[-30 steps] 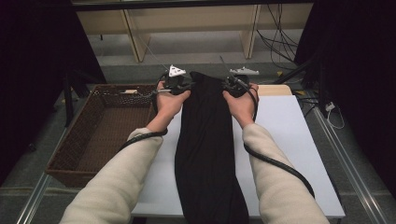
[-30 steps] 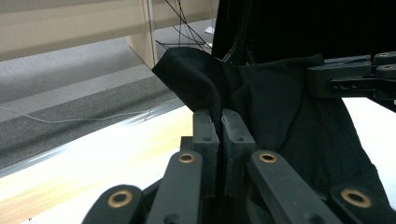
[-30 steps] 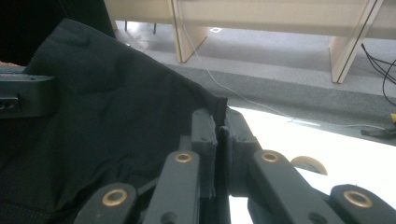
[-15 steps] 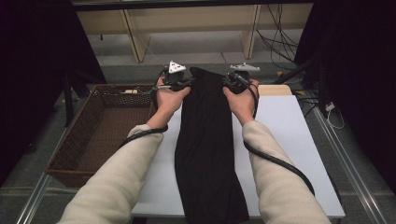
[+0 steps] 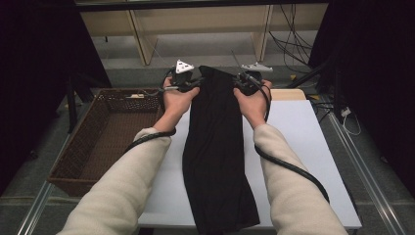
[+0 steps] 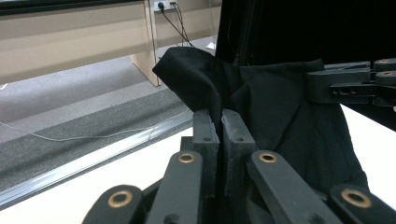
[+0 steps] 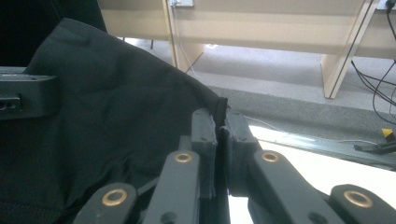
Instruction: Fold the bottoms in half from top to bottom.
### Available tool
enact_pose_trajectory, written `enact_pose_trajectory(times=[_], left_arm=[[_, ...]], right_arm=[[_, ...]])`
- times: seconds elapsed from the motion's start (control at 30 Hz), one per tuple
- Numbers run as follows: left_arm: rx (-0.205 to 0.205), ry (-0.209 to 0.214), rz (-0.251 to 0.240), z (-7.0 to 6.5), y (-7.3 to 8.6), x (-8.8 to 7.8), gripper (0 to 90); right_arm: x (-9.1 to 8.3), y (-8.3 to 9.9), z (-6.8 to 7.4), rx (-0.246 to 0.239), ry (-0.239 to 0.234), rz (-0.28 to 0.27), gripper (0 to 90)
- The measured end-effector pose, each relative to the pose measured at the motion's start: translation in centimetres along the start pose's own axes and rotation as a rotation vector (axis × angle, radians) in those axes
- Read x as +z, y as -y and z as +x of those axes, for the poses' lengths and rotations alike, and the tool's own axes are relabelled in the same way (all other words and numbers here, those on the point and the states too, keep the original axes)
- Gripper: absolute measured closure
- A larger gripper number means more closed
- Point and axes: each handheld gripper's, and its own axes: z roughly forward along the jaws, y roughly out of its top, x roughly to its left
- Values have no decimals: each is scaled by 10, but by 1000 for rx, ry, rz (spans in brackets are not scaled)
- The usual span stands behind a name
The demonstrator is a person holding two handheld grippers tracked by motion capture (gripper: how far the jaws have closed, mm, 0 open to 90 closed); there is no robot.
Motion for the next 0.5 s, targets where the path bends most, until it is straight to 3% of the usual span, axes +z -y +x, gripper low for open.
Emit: enact_pose_trajectory(times=[0.5], left_arm=[[8, 0, -10, 1, -6, -1, 851]], right_arm=[[0, -5, 1, -1, 7, -12, 848]])
